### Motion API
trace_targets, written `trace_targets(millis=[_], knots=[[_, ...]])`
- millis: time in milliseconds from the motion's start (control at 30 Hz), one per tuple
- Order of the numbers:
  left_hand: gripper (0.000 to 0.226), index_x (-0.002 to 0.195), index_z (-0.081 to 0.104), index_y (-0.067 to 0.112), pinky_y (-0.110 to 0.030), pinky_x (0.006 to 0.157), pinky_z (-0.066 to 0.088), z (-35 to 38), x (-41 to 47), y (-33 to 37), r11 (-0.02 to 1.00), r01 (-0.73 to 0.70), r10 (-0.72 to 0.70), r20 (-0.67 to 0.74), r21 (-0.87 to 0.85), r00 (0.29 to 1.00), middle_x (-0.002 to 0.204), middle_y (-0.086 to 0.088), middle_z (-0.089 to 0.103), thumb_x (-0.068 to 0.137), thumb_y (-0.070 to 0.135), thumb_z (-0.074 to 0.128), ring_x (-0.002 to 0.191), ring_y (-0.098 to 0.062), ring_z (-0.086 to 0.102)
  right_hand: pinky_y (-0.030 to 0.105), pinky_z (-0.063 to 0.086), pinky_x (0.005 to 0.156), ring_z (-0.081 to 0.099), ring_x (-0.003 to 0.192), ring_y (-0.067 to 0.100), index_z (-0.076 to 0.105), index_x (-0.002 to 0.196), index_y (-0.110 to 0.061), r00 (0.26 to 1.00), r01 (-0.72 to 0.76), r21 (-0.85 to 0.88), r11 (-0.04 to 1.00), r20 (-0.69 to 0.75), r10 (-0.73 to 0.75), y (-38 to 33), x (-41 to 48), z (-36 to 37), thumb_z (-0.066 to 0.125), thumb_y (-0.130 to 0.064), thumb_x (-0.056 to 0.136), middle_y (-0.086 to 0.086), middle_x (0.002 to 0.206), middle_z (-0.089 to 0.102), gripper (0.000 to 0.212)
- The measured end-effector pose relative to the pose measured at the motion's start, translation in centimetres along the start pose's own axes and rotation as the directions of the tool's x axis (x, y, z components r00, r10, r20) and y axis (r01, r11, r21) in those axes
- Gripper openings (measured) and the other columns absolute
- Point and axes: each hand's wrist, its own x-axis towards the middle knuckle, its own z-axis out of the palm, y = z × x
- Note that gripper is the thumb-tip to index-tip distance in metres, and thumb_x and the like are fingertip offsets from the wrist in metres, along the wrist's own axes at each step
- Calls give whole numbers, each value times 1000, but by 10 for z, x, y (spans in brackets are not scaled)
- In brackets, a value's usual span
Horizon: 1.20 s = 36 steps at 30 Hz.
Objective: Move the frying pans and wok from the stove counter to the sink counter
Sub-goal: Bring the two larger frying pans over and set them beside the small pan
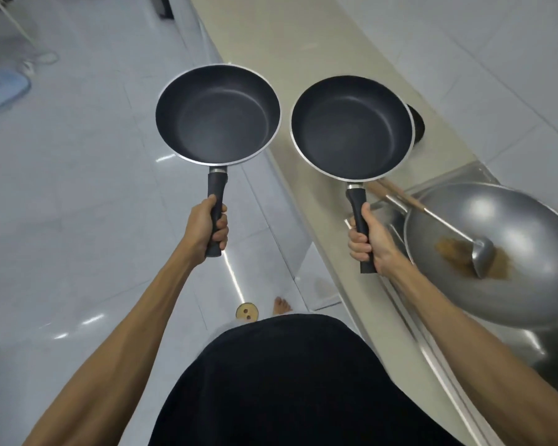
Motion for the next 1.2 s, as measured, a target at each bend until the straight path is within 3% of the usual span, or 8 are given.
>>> trace_targets(millis=[400, 800, 1200], knots=[[34, 81, 47, 14, -21, 32, 33, -22, 193, 109, 998, 69, -68, 43, -9, 997, 48, 4, 39, 103, 36, 34, 32, -11, 31, 13, 17, 31, 25, 28, 3, 46, 79, -19, 997, -39, 73, 997, -66, 44, -103, 166, 87, 40, -65, 100, -7, 45, 30, 51], [35, 80, 45, 14, -22, 33, 35, -93, 402, 260, 956, 152, -212, 229, 253, 950, 49, 3, 37, 104, 36, 32, 33, -11, 31, 17, 20, 31, 26, 29, 5, 49, 74, -19, 953, 61, 332, 941, -299, 43, -136, 309, 220, 37, -64, 101, -8, 45, 33, 54], [36, 80, 47, 14, -21, 33, 35, -42, 557, 344, 908, 141, -304, 389, 395, 870, 49, 3, 38, 105, 35, 32, 33, -11, 32, 17, 23, 29, 26, 29, 5, 50, 73, -19, 888, 241, 493, 836, -460, 15, -171, 401, 247, 40, -65, 100, -8, 46, 33, 54]])
